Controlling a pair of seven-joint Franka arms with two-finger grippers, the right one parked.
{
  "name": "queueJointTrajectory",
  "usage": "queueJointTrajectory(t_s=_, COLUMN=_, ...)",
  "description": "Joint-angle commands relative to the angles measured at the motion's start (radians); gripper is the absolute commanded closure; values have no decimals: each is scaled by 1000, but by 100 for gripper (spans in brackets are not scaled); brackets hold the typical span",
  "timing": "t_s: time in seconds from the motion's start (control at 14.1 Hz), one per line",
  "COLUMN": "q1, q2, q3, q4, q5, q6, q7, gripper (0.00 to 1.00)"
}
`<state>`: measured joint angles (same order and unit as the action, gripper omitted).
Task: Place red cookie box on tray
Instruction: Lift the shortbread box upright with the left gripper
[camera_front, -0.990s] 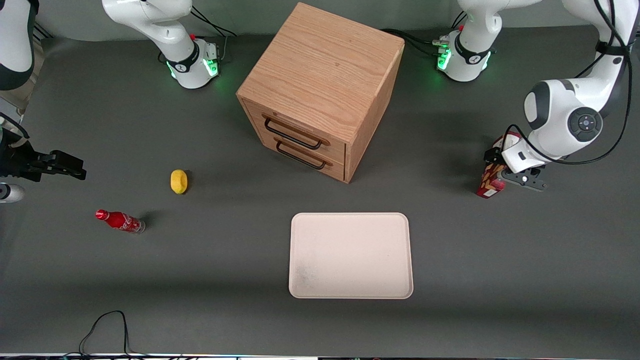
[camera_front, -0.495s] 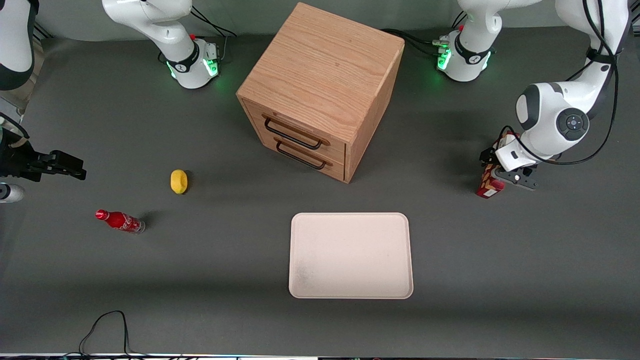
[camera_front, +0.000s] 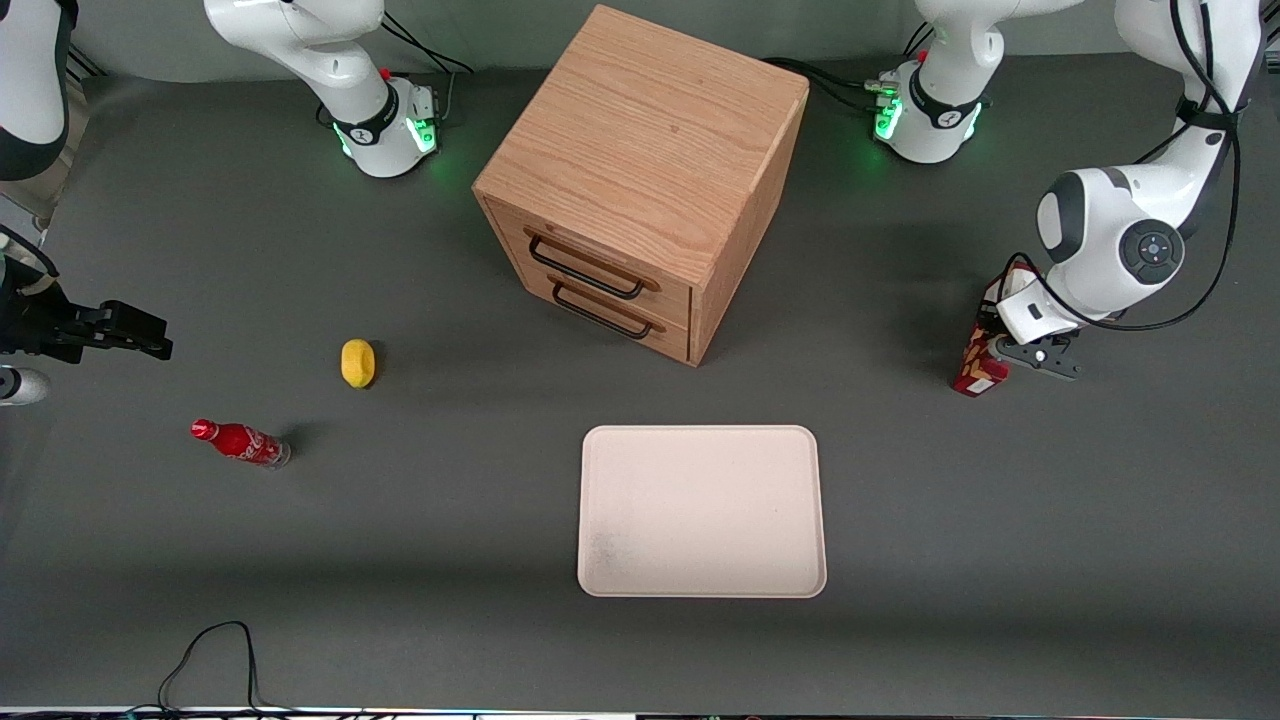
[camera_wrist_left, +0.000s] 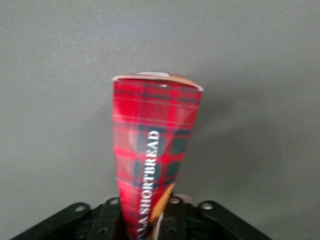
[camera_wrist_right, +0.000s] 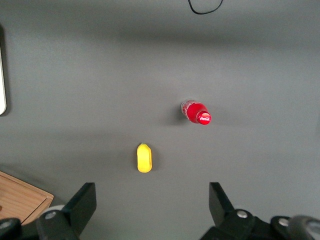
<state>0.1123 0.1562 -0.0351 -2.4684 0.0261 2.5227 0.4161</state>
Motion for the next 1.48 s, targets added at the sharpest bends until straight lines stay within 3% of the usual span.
queueJointTrajectory(t_s=0.0, q1=6, q2=-18, q3=0, q4=-6, q5=11, q6=-4, q7=9, gripper=100)
queueJointTrajectory(t_s=0.21, q1=4, q2=-52, q3=-2, q4=11, q5=11, q6=-19, q7=0, gripper=100)
queueJointTrajectory(t_s=0.49, q1=4, q2=-81, q3=-5, q4=185, q5=-6, q6=-302, q7=0, gripper=100)
queueJointTrajectory(t_s=0.78, q1=-5, q2=-73, q3=-12, q4=475, q5=-8, q6=-601, q7=-42, gripper=100)
queueJointTrajectory(t_s=1.06, q1=-22, q2=-22, q3=-40, q4=751, q5=-11, q6=-795, q7=-138, gripper=100)
queueJointTrajectory(t_s=1.41, q1=-137, q2=239, q3=-34, q4=1277, q5=-66, q6=-1129, q7=-327, gripper=100)
